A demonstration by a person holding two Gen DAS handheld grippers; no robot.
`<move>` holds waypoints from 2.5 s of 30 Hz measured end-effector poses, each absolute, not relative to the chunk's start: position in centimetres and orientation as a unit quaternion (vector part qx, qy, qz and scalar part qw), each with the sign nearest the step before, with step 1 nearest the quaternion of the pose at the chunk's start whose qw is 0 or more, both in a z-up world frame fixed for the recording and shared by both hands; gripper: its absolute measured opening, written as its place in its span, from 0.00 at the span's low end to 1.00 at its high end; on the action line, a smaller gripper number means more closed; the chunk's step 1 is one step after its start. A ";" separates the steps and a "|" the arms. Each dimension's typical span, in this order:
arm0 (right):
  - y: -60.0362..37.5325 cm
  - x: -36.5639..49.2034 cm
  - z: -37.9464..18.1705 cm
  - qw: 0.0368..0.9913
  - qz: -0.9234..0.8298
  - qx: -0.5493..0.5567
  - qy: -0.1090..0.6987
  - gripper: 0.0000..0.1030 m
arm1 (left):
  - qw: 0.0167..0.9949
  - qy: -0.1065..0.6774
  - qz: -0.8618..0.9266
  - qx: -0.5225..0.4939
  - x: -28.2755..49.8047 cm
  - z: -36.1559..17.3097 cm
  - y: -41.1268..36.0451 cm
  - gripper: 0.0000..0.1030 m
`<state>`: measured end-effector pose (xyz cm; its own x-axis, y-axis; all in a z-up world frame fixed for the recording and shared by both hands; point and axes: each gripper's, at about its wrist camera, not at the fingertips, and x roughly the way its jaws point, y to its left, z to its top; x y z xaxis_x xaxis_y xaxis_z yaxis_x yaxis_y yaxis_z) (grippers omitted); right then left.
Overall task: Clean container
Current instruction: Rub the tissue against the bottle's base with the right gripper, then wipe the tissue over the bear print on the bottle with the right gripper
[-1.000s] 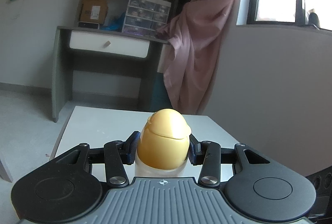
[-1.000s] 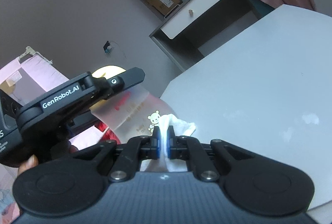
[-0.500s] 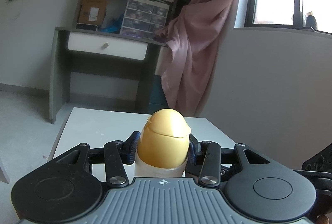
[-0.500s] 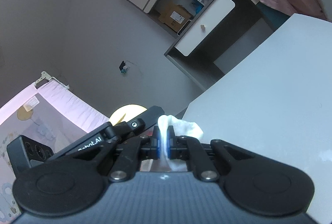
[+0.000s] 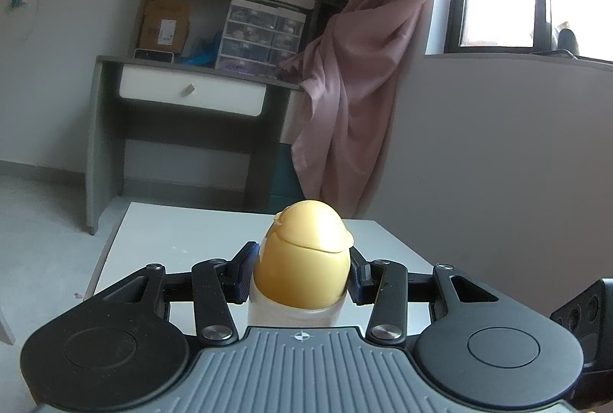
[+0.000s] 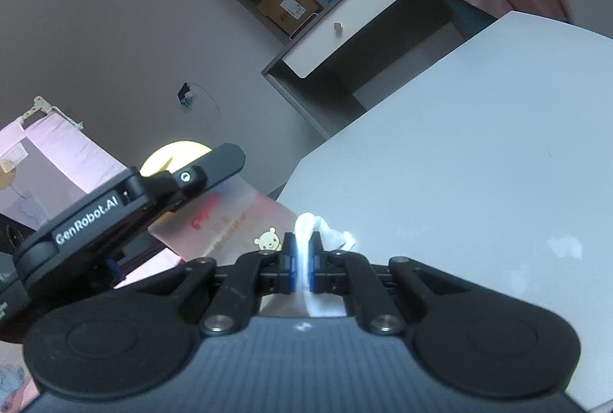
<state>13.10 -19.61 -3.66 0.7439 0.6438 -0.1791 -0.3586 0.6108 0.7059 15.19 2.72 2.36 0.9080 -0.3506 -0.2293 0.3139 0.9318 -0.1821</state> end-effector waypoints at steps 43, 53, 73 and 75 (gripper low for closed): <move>-18.8 13.5 -2.8 0.896 0.260 0.284 0.220 0.06 | 0.974 0.133 -0.174 -0.062 14.6 2.5 2.8 0.45; -19.0 11.1 -0.5 0.897 0.293 0.283 0.171 0.06 | 0.973 0.135 -0.174 -0.064 14.5 2.6 2.8 0.46; -18.9 12.2 -3.1 0.884 0.280 0.299 0.226 0.06 | 0.974 0.137 -0.170 -0.063 14.9 2.9 2.4 0.46; -18.8 12.2 -3.2 0.884 0.280 0.298 0.226 0.06 | 0.974 0.136 -0.170 -0.063 14.9 2.9 2.5 0.46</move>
